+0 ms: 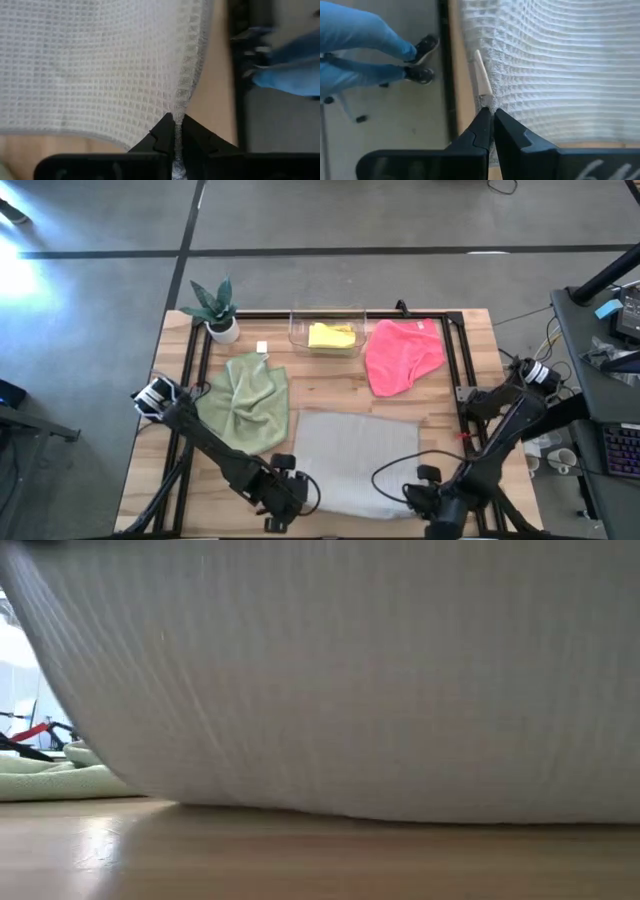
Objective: Fold microfiber towels
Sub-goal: Fold the gray microfiber cloth
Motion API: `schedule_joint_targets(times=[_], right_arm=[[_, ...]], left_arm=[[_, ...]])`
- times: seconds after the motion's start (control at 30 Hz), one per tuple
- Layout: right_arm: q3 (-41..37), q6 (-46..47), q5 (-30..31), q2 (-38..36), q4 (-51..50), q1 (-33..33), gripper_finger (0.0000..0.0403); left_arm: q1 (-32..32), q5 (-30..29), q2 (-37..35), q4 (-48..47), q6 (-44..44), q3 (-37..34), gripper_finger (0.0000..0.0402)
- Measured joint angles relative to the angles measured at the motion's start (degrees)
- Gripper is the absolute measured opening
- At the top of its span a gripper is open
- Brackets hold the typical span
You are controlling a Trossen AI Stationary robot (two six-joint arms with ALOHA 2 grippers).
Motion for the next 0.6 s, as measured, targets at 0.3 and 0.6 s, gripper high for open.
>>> schedule_joint_targets(times=[0.3,0.6], right_arm=[[5.36,6.45,2.62,-0.09,-15.05,2.17,0.0009],[0.06,11.49,7.43,-0.11,-25.83,-6.41,0.0009]], left_arm=[[0.7,-4.15,-0.46,-4.68,-1.41,5.39,0.001],[10.69,-12.58,0.99,-11.23,-1.45,3.83,0.001]])
